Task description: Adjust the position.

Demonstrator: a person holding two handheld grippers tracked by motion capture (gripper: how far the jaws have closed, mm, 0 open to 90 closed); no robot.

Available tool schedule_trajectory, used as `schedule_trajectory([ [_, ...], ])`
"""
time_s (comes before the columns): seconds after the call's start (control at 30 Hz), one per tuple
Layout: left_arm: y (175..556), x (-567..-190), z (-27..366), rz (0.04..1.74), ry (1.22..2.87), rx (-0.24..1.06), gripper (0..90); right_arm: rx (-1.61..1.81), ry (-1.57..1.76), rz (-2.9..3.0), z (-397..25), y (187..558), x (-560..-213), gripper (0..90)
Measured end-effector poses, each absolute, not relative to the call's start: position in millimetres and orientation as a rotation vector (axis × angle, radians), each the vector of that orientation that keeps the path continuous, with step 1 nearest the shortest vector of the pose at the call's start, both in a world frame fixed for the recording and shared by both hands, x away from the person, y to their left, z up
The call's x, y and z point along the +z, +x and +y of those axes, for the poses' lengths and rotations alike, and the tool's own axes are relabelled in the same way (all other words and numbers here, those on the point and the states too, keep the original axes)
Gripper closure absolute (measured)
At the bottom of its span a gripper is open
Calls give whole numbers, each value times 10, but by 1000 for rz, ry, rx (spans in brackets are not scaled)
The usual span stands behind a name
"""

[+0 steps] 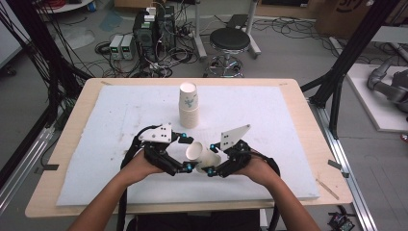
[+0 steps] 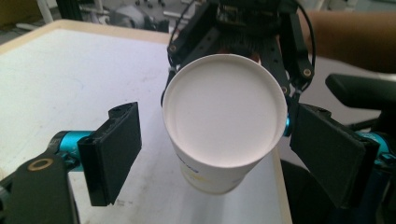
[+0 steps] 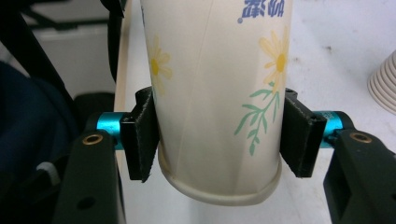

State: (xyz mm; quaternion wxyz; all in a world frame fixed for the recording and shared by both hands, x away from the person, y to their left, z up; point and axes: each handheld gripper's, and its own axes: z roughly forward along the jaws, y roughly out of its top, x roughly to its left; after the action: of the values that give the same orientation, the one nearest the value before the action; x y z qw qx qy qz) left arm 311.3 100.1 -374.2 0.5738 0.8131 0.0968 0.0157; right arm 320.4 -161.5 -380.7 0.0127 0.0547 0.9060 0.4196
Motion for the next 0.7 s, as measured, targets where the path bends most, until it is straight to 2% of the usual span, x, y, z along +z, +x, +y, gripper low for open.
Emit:
schedule_trajectory([
  [0.53,3109,-3803,908,176,2047,6,189,888,40,2982,-1366,3159,-3704,380],
  [0.7,3118,-3828,881,168,2074,-16,224,835,27,3010,-1321,3157,-3692,379],
])
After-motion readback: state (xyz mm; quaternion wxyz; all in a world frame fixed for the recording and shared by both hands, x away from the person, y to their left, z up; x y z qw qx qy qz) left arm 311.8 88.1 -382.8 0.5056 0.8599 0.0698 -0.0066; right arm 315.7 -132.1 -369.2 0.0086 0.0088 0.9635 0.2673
